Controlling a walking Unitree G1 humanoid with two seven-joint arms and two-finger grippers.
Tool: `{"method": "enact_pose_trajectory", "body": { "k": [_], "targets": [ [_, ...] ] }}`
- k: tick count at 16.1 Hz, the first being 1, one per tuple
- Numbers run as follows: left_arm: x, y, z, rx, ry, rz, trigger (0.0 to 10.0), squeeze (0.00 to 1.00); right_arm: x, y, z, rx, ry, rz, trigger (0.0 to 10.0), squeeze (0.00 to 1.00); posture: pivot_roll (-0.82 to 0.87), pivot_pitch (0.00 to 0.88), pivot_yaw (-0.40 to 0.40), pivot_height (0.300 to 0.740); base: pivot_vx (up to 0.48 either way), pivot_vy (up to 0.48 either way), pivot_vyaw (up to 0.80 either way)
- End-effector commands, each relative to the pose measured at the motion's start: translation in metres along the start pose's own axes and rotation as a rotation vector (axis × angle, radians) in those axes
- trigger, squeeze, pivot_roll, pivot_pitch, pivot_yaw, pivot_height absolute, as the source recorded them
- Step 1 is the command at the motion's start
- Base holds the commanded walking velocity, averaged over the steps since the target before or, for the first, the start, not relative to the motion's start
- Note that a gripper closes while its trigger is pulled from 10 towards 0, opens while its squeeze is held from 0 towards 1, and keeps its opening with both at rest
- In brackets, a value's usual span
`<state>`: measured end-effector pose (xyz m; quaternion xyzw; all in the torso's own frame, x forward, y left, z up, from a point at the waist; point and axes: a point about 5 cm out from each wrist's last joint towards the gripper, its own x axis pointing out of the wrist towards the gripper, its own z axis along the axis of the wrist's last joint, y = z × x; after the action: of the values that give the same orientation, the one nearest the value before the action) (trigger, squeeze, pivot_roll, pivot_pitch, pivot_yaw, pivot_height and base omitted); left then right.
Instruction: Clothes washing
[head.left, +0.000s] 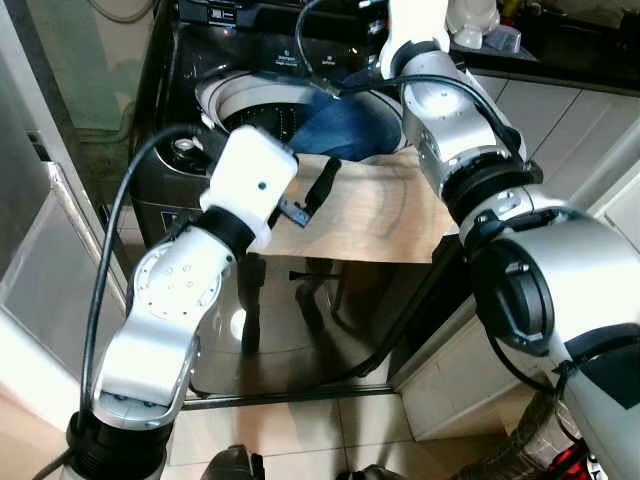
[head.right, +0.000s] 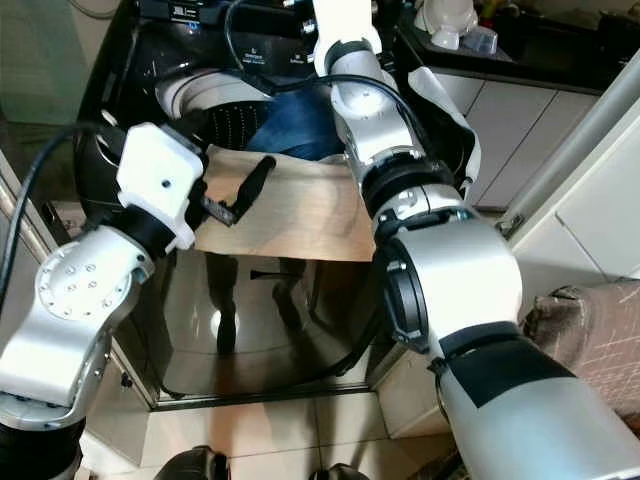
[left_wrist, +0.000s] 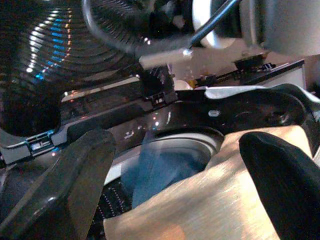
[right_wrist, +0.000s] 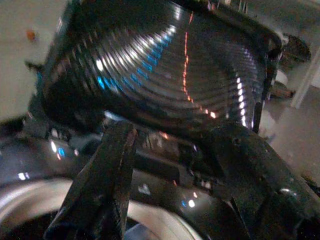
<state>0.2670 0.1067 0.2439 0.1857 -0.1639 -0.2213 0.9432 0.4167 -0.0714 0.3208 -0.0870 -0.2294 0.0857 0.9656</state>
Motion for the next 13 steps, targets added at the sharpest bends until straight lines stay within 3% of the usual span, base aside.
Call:
{"method": "enact_pose_trajectory", "body": {
  "k": [1,3,4,6,9,12,13],
  "targets": [
    [-0.003,-0.003,-0.011,-0.008,0.027,0.040,10.0,0.00,-0.014,-0.010,-0.014,0.038,-0.071,-0.022,10.0,0.00,0.18,0.020,-0.148,0.732,0.000,0.000,0.00],
    [-0.006,0.000,-0.018,-0.013,0.053,0.107,10.0,0.00,-0.029,-0.014,-0.023,0.005,-0.154,-0.023,10.0,0.00,0.16,0.018,-0.139,0.732,0.000,0.000,0.00],
    [-0.013,0.005,-0.027,-0.036,0.090,0.190,10.0,0.00,-0.059,-0.023,-0.042,0.041,-0.157,-0.069,10.0,0.00,0.13,0.018,-0.127,0.732,0.000,0.000,0.00],
    [-0.019,0.010,-0.038,-0.072,0.121,0.280,10.0,0.00,-0.104,-0.031,-0.059,0.035,-0.127,-0.104,10.0,0.00,0.10,0.020,-0.113,0.732,0.000,0.000,0.00],
    [-0.023,0.012,-0.053,-0.090,0.159,0.383,10.0,0.00,-0.162,-0.032,-0.089,-0.017,-0.055,-0.024,10.0,0.00,0.06,0.011,-0.078,0.732,0.000,0.000,0.00],
    [-0.026,0.011,-0.069,-0.080,0.213,0.390,10.0,0.00,-0.183,-0.016,-0.125,0.068,0.168,0.034,10.0,0.00,0.04,0.001,-0.045,0.732,0.000,0.000,0.00],
    [-0.026,0.010,-0.075,-0.054,0.236,0.401,10.0,0.00,-0.180,-0.011,-0.135,0.114,0.234,0.033,10.0,0.00,0.03,0.000,-0.029,0.732,0.000,0.000,-0.66]
  ]
}}
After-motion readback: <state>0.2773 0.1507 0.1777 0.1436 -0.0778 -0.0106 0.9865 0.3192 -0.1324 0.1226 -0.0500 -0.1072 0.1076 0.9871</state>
